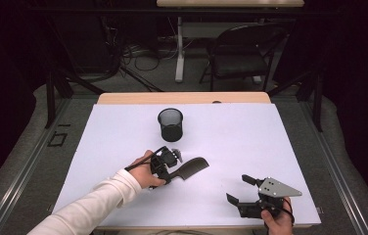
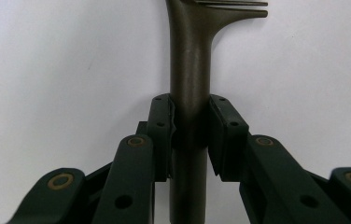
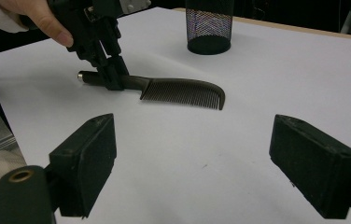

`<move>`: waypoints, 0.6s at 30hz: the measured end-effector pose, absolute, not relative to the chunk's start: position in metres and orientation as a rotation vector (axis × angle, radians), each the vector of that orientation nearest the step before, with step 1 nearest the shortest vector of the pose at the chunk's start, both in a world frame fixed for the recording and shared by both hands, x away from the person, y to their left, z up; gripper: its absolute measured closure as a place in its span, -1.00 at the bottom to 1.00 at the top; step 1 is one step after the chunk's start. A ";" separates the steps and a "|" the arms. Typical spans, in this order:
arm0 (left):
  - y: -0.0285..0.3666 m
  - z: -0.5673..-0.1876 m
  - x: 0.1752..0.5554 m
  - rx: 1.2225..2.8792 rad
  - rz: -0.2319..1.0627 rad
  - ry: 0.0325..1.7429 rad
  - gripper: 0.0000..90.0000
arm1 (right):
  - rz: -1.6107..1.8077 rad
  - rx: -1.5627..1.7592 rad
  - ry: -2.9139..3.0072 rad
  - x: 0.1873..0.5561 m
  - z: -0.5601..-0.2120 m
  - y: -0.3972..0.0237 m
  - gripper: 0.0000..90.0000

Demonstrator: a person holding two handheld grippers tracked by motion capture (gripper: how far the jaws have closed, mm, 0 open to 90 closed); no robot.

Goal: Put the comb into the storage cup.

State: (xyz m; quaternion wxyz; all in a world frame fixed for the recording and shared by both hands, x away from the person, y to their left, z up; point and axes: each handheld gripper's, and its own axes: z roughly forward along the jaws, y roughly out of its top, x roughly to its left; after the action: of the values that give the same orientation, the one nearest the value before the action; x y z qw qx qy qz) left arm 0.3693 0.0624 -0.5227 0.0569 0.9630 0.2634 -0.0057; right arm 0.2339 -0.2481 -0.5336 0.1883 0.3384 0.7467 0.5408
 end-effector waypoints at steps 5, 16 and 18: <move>0.062 -0.523 0.369 2.922 -0.014 0.799 0.61 | 1.512 0.954 2.109 0.234 -0.533 -0.249 -0.68; 0.062 -0.522 0.369 2.919 -0.018 0.802 0.61 | 1.511 0.956 2.109 0.234 -0.533 -0.249 -0.68; 0.062 -0.522 0.369 2.918 -0.017 0.802 0.61 | 1.511 0.955 2.110 0.234 -0.533 -0.249 -0.68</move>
State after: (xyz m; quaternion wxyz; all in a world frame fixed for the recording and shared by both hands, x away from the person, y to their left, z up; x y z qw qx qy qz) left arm 0.3691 0.0624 -0.5222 0.0575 0.9627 0.2645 -0.0056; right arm 0.2341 -0.2486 -0.5335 0.1869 0.3393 0.7496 0.5368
